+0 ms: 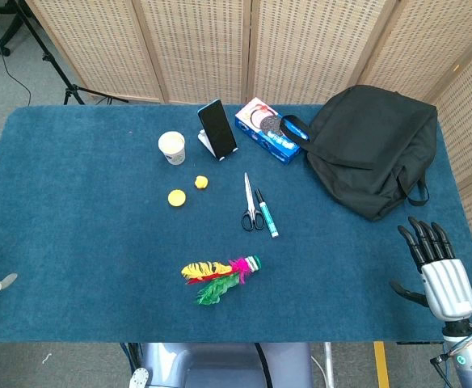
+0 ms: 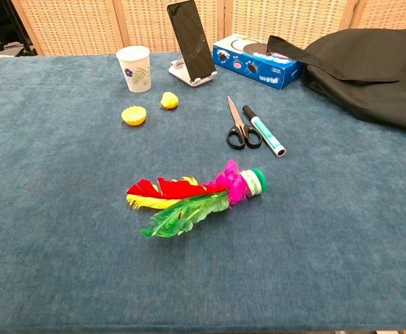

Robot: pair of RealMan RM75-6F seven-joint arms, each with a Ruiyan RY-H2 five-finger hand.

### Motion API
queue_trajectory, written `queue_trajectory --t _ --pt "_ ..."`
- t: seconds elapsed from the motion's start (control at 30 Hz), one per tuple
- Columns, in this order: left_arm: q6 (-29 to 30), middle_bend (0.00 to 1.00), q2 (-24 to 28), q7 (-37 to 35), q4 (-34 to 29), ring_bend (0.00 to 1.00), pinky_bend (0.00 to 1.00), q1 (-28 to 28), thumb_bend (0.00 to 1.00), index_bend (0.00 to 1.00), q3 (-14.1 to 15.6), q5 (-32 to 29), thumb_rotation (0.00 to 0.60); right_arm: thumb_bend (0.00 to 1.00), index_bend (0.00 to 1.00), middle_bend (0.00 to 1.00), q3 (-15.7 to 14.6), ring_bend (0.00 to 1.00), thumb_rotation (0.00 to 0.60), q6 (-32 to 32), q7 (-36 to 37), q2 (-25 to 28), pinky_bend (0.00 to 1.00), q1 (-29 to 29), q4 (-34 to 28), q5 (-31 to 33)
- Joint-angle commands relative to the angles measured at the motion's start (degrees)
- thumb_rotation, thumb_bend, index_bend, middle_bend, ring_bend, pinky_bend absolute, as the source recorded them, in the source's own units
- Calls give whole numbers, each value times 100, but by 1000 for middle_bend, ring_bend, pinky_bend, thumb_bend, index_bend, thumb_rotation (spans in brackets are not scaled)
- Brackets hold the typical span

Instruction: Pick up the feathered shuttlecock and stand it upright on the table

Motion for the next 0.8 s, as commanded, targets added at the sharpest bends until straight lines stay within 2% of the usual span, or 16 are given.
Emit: queue_trajectory --t 0.03,0.13,0.2,0.3,0.4,0.47,0.6,0.73,0.8 --pt "154 0 -132 181 116 0 0 20 0 0 -21 63 600 0 0 0 8 0 600 4 -9 8 0 -9 -6 -18" --pt "178 0 -156 232 145 0 0 24 0 0 -3 123 600 0 4 0 0 0 600 -2 -13 12 0 -12 -11 -81" --pt "214 0 -150 219 132 0 0 44 0 0 4 150 600 0 74 14 -38 0 600 -38 68 15 0 9 -24 -162" --pt "311 0 -132 202 131 0 0 106 0 0 37 224 600 0 194 29 -183 0 600 -54 795 68 0 125 -170 -527" --pt "398 0 -139 251 152 0 0 138 0 0 54 300 600 0 262 7 -265 0 600 -257 1263 214 0 376 -431 -843" --pt "458 0 -150 275 146 0 0 155 0 0 57 354 600 11 297 5 -219 0 600 -585 1366 326 0 682 -719 -993" --pt "508 0 -144 303 127 0 0 190 0 0 80 402 600 145 339 5 -47 0 600 -1478 1123 335 0 1282 -1332 -983" --pt "499 0 -123 198 157 0 0 197 0 0 59 371 600 156 341 6 73 0 600 -2480 818 170 0 1763 -1953 -622" --pt "435 0 -101 106 190 0 0 190 0 0 29 270 600 156 343 6 209 0 600 -3229 327 -186 0 2157 -2184 -361"
